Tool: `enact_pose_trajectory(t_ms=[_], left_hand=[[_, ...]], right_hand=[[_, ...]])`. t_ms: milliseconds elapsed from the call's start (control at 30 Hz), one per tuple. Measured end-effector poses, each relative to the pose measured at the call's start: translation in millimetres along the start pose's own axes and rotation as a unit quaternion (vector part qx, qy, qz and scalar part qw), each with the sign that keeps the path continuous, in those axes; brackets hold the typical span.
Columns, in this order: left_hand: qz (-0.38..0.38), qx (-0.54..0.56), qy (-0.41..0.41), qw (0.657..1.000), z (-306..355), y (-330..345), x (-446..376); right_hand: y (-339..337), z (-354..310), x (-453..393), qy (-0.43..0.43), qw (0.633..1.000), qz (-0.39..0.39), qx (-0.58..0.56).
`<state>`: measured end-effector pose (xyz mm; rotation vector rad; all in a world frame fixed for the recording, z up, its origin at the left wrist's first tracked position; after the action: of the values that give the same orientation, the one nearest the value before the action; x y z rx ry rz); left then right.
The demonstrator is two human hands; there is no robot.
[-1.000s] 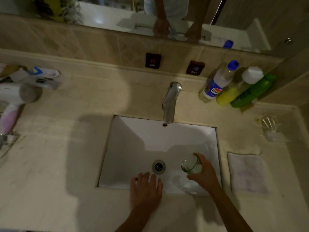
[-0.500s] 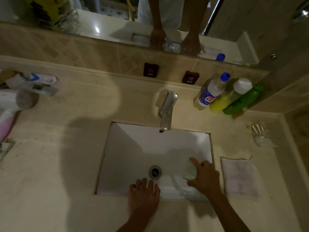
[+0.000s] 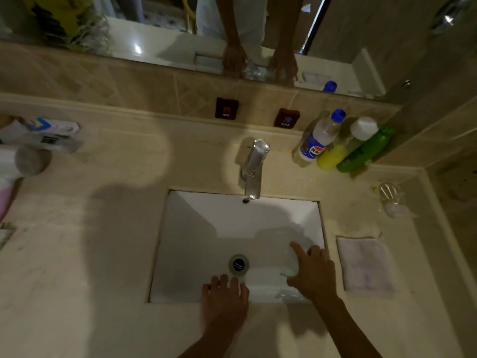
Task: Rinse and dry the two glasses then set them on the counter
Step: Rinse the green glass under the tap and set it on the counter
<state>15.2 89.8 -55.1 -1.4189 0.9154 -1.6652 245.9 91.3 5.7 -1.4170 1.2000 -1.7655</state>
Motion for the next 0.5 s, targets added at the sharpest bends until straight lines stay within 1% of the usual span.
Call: enact_pose_trajectory(t_ms=[33,133,167,267,300,400,433,500], left_hand=[[0.0,-0.006,0.001,1.0,0,-1,1],[0.002,-0.027,0.01,1.0,1,-3,2],[-0.001,-0.031,0.012,0.999,1,-3,3],[-0.003,-0.024,0.014,1.0,0,-2,3],[-0.001,-0.021,0.013,1.0,0,-3,3],[0.0,-0.013,0.016,1.0,0,-4,7],[0.004,-0.022,0.019,1.0,0,-4,9],[0.013,-0.022,0.023,0.999,0,-11,10]], right_hand=[[0,-3,0,-0.006,1.0,-0.002,-0.004],[9,-10,1,-0.012,0.998,-0.053,-0.031],[10,-11,2,-0.011,0.998,-0.057,-0.036],[-2,-13,6,-0.005,1.0,-0.005,-0.028],[-4,-14,6,-0.005,1.0,0.001,-0.028],[2,-15,9,-0.006,0.998,-0.041,-0.054],[3,-14,10,-0.001,0.997,-0.046,-0.063],[-2,-9,13,0.014,0.997,-0.027,-0.07]])
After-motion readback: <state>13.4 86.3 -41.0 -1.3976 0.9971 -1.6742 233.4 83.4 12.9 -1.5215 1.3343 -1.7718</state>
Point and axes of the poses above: each hand's wrist, its own x-axis away from the middle knuckle, its own y-axis out of the palm, z = x × y, the point moved 9 cm from there along -x, towards the middle knuckle, and after that the axes turned 8 degrees about -y, right-handed, at the moved point
